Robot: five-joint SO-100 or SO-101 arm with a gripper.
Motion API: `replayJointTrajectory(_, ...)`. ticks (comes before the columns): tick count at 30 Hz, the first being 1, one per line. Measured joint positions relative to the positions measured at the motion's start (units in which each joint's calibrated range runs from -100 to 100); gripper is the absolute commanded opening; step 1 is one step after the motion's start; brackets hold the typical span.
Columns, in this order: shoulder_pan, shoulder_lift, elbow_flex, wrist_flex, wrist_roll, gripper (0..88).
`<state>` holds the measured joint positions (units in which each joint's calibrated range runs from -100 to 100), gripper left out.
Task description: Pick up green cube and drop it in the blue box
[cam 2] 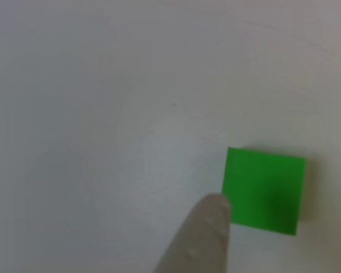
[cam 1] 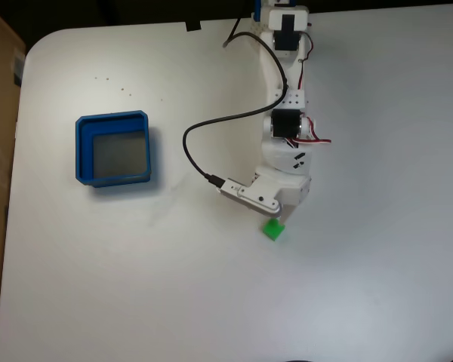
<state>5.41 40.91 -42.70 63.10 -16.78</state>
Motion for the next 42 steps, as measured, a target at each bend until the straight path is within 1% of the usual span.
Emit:
replayJointTrajectory(17,-2.6,5.0,-0.6,-0.2,0.1,30.1)
replayJointTrajectory(24,-2.6,7.4,-6.6,-0.2,0.0,29.8)
replayJointTrajectory(31,-2.3,10.6,-7.8,-6.7,0.0,29.9)
replayJointTrajectory(42,-2.3,10.6,-7.8,-8.0,0.1,30.0)
